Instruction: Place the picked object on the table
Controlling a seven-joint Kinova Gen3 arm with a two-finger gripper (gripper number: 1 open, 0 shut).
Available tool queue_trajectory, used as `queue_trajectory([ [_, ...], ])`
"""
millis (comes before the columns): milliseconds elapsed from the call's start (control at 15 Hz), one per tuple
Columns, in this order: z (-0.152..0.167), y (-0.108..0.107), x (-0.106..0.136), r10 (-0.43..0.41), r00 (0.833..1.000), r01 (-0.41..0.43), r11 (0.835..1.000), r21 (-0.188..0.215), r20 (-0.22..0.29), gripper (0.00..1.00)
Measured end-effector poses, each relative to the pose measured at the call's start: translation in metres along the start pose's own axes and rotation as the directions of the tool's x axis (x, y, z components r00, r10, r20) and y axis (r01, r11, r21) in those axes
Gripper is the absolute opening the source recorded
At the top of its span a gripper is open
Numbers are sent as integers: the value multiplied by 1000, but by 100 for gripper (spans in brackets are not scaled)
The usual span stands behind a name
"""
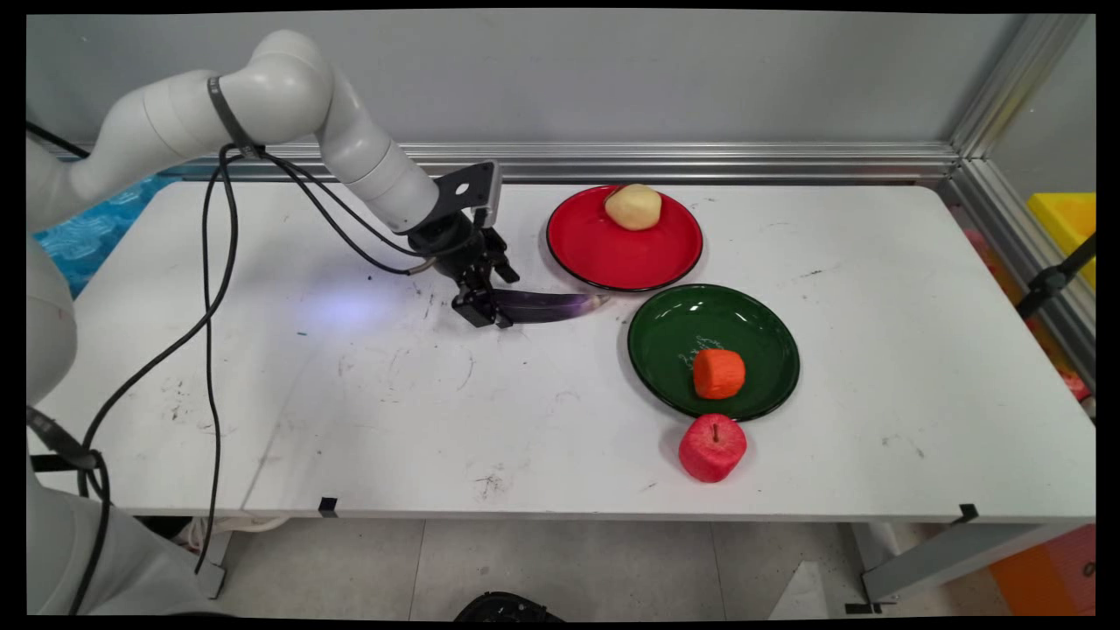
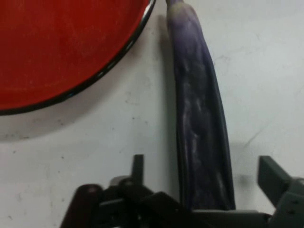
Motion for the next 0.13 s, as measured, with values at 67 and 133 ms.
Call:
queue_trajectory([
  [67,0,-1,1,-3,1000,3,1000,2,-3,100],
  [133,-1,-1,1,-6,1000,6,1000,3,-5,100],
])
